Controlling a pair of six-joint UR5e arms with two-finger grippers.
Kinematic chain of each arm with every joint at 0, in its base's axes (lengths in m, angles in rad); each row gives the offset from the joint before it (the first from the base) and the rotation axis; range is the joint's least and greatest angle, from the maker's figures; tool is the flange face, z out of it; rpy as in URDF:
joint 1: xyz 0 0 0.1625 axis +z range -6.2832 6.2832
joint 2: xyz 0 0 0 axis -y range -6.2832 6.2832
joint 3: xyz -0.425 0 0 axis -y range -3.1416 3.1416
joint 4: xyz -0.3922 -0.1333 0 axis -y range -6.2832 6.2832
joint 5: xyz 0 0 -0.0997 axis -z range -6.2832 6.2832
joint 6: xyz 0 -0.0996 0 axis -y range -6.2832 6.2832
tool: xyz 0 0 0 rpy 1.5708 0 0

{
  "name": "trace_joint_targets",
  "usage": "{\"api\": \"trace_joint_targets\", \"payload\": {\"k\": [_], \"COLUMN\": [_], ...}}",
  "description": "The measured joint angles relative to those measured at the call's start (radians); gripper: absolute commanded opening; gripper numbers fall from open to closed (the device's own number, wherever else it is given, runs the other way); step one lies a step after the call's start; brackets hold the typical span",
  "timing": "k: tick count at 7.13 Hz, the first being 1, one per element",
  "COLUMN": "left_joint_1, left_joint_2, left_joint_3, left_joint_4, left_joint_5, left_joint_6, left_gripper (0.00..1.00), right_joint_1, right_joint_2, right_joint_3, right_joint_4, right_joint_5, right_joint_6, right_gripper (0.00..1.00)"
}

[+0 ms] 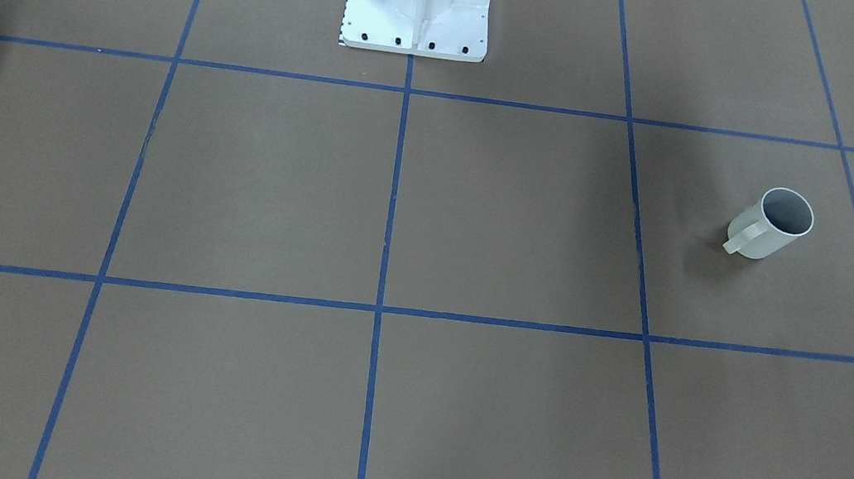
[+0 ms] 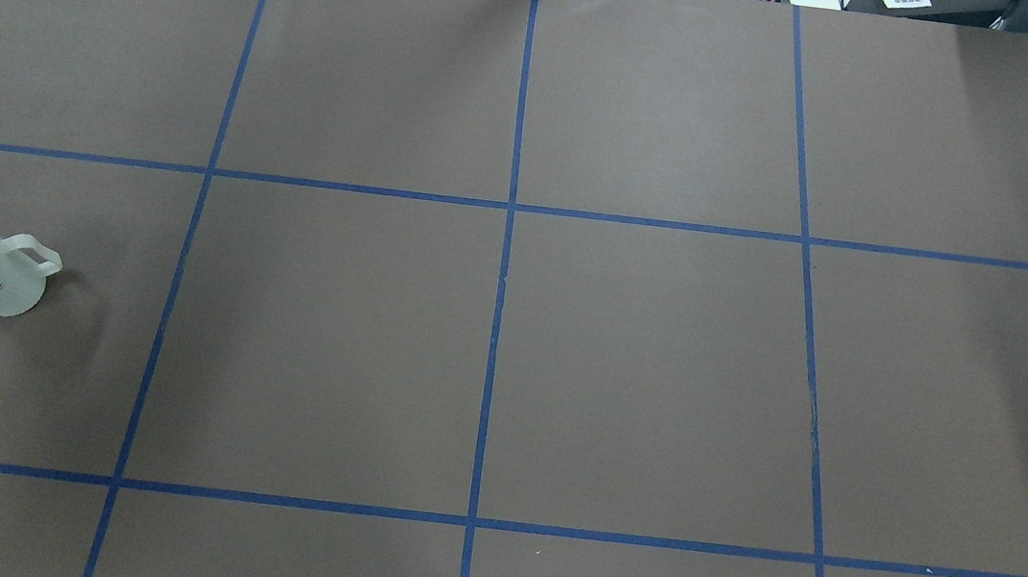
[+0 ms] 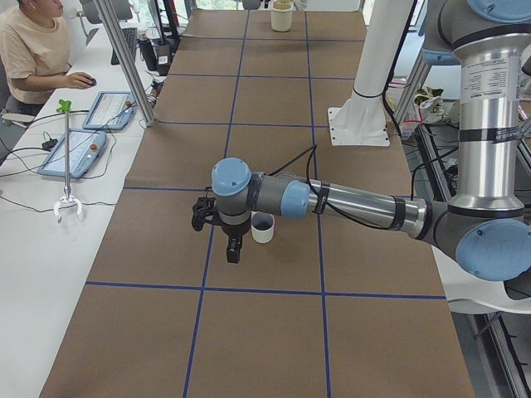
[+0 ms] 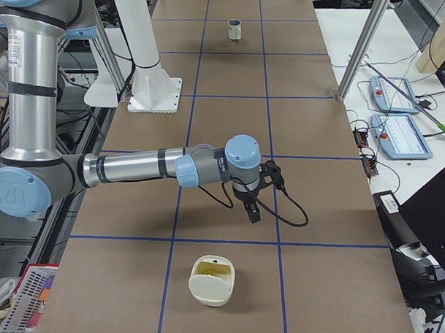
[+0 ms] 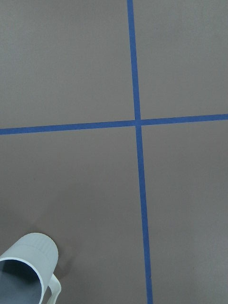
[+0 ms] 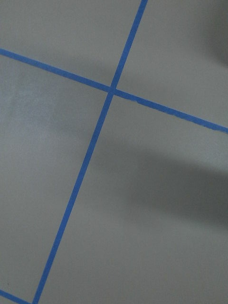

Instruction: Left arm hands cup to right arm to dump lemon

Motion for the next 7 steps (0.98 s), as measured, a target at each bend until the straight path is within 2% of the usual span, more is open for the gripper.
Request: {"api": "trace_joint_targets", "payload": {"k": [7], "left_joint_1": [-0.001], "left_joint_2": [0.003], "left_joint_3": [-0.015], "left_joint_4": [0.0], "left_joint_5": [-0.001], "left_joint_6": [0.0], "left_gripper": [1.0], "right_joint_1": [0.001], "right_joint_2": [0.0], "right_joint_3": [0.0], "right_joint_4": [0.0], "right_joint_5": [0.0], "right_joint_6": [0.0], "right_gripper": [1.0]}}
